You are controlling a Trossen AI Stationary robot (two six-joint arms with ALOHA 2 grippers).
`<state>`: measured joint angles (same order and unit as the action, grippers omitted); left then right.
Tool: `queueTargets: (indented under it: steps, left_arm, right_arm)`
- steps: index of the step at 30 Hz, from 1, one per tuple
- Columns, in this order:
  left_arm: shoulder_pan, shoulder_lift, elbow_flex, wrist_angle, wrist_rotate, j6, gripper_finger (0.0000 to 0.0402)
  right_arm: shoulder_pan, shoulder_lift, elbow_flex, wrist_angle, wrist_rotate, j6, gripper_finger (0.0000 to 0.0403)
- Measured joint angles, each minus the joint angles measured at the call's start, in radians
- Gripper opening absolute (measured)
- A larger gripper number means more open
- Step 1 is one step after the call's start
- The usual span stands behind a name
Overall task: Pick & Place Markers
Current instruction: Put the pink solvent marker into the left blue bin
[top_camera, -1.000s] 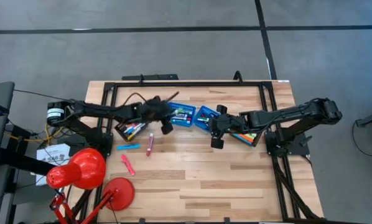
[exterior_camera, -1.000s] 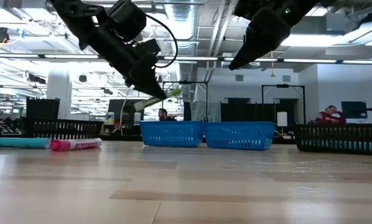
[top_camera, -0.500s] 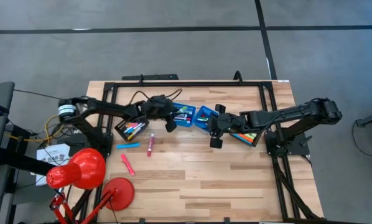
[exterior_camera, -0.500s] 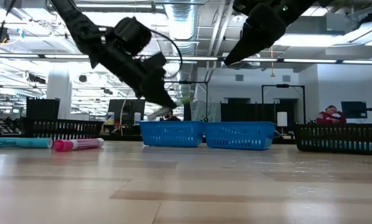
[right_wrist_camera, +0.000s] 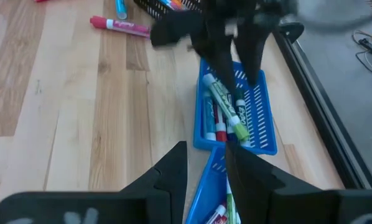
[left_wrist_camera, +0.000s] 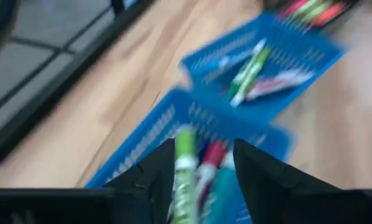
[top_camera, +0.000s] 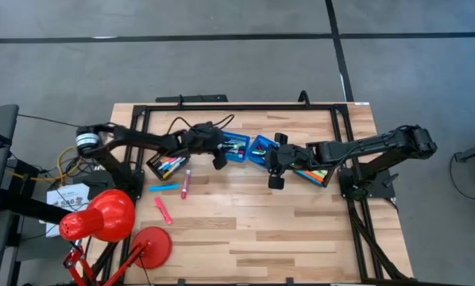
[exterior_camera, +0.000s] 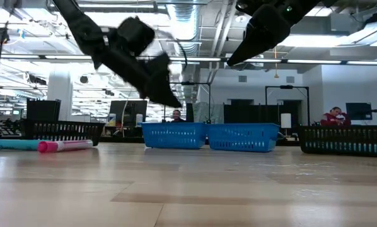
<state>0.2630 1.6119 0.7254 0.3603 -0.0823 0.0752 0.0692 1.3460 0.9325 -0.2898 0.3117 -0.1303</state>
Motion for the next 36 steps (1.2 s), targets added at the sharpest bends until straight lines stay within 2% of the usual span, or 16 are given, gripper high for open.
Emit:
queueTargets:
  steps: [4,9,15,19,22,29,36]
  left_arm:
    - [-0.064,-0.146,0.002,-0.154,0.006,-0.058,0.0161]
    - [-0.206,-0.288,0.002,-0.521,-0.001,-0.309,0.015]
    - [-0.385,-0.291,0.001,-0.842,-0.011,-0.661,0.0148]
    - [-0.447,-0.256,0.0,-1.003,-0.05,-0.806,0.0148]
    - [-0.458,-0.244,0.0,-1.06,-0.089,-0.871,0.0147]
    - [-0.454,-0.242,-0.002,-1.07,-0.143,-0.929,0.0147]
    - [-0.452,-0.242,-0.086,-1.0,-0.156,-0.98,0.0147]
  right_arm:
    - [0.0,0.0,0.0,-0.001,0.0,0.006,0.0098]
    - [0.0,0.0,0.0,-0.002,0.0,0.025,0.0098]
    - [0.0,0.0,0.0,0.0,-0.001,0.025,0.0098]
    - [0.0,0.0,0.0,0.009,-0.001,0.025,0.0098]
    - [0.0,0.0,0.0,0.018,-0.001,0.025,0.0098]
    - [0.0,0.0,0.0,0.033,-0.001,0.025,0.0098]
    - [0.0,0.0,0.0,0.033,-0.001,0.025,0.0098]
